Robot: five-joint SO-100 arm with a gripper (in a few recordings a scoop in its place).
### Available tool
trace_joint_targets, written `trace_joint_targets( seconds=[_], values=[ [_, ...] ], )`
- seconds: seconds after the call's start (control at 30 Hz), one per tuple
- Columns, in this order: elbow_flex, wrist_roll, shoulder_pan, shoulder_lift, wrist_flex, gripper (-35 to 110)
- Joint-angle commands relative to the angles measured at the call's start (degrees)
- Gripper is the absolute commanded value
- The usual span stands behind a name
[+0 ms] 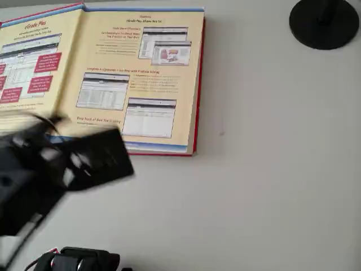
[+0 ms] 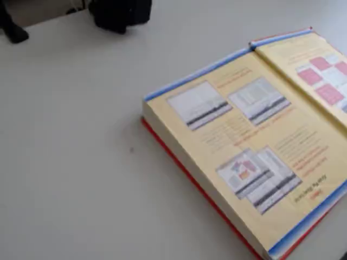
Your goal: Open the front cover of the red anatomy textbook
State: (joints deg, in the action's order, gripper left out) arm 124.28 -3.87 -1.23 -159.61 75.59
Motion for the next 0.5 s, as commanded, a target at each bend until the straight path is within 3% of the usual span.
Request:
trace_joint_targets(
  seconds=[0.0,0.2,0.47],
  values=[
    [14.9,0.3,-0.9,-11.7,-2.4,0],
    [31.3,-1.6,-2.0,-27.2,-2.5,0],
    [41.7,-3.4,-4.6,-28.8,-2.7,0]
  ],
)
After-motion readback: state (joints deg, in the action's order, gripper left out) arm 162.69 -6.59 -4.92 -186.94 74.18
